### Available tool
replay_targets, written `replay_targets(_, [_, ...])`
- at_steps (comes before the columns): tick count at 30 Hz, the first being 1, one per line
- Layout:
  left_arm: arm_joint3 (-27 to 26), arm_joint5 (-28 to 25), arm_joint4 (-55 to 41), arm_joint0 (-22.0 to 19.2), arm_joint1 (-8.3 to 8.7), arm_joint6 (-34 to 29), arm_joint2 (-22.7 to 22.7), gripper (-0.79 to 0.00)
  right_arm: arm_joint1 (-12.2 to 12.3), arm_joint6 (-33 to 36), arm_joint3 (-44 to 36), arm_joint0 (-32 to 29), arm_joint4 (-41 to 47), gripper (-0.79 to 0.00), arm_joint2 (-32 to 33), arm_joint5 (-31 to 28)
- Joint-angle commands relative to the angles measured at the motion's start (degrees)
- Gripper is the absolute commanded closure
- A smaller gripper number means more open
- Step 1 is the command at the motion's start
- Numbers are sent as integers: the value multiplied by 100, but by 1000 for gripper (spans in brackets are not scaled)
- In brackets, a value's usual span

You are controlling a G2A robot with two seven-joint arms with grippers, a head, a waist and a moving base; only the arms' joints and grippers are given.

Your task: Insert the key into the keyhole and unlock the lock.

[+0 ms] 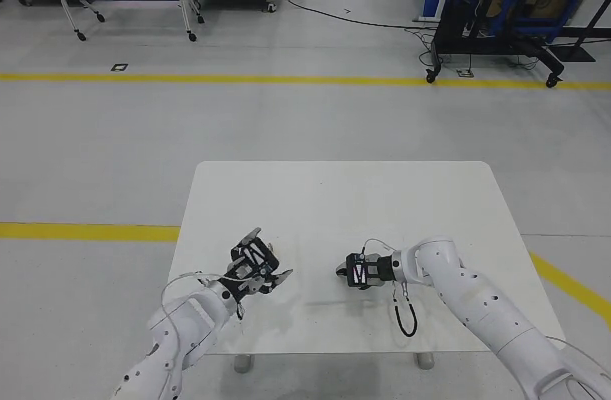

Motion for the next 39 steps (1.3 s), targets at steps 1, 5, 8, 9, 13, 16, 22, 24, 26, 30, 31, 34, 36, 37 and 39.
replay_targets(1, [300,-102,-32,-442,-73,-493,400,-785,0,0,0,0,0,0,0,0])
replay_targets(5, [848,-147,-268,-1062,-207,-1044,900,-785,0,0,0,0,0,0,0,0])
replay_targets(8, [1247,53,-329,-1428,-313,-1282,1216,-785,0,0,0,0,0,0,0,0])
replay_targets(9, [1379,117,-333,-1530,-345,-1331,1307,-785,0,0,0,0,0,0,0,0])
replay_targets(13, [1820,377,-176,-1827,-459,-1451,1662,-785,0,0,0,0,0,0,0,0])
replay_targets(16, [2076,481,-124,-1975,-524,-1451,1831,-785,0,0,0,0,0,0,0,0])
replay_targets(22, [2452,545,-59,-2157,-623,-1495,2078,-785,10,59,-141,-88,91,0,31,137])
replay_targets(24, [2575,579,13,-2220,-658,-1540,2169,-785,24,58,-192,-116,116,0,62,160])
replay_targets(26, [2692,633,51,-2279,-696,-1558,2250,-785,41,51,-239,-151,128,0,93,179])
replay_targets(30, [2832,658,17,-2370,-753,-1531,2328,-785,97,-174,-363,-262,193,0,232,261])
replay_targets(31, [2846,661,13,-2384,-763,-1533,2336,-785,123,-280,-389,-306,212,0,307,305])
replay_targets(34, [2850,646,8,-2408,-778,-1531,2326,-785,239,-787,-544,-526,274,0,643,451])
replay_targets(36, [2830,632,7,-2405,-779,-1497,2298,-785,348,-1260,-688,-746,266,0,941,514])
replay_targets(37, [2807,619,8,-2400,-777,-1454,2279,-785,409,-1526,-765,-875,246,0,1101,506])
replay_targets(39, [2736,601,21,-2373,-765,-1284,2229,-785,534,-2140,-924,-1150,216,0,1446,466])
